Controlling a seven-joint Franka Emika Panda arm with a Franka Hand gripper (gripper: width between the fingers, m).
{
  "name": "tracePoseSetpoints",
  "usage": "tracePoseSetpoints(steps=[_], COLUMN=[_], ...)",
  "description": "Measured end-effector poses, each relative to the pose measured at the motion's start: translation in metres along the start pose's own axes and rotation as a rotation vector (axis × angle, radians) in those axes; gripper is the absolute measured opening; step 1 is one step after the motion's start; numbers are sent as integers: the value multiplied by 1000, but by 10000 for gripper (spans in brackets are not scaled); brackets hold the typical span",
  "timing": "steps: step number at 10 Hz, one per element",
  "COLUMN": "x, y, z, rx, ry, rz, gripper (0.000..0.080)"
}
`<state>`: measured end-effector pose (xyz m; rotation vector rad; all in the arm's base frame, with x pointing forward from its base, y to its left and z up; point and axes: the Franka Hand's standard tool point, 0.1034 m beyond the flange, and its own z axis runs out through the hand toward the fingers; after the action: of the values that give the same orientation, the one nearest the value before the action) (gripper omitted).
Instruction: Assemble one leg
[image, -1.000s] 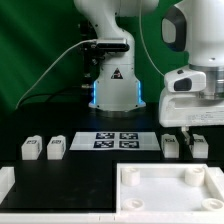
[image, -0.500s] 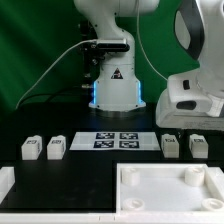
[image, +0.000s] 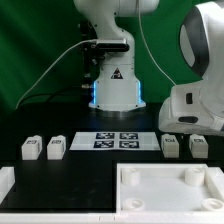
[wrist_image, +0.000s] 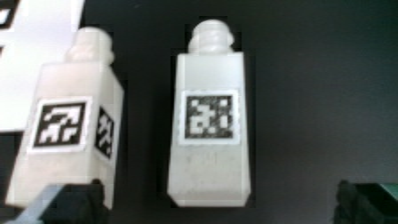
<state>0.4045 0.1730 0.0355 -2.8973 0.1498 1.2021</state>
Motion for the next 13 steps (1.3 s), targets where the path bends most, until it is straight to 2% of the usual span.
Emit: tracePoseSetpoints(steps=[4,6,9,10,11,12,13], x=[-2,-1,-2,-2,-2,-2,-2], y=[0,-1,-3,-3,-3,-3,-3], z=[32,38,39,39,39,39,39], rx=[-12,-16,-17,-17,-17,-18,-18], ry=[-39,-47,-48,-48,-48,-48,-48], rz=[7,7,3,3,3,3,3], gripper=[648,648,623,451,451,288,288])
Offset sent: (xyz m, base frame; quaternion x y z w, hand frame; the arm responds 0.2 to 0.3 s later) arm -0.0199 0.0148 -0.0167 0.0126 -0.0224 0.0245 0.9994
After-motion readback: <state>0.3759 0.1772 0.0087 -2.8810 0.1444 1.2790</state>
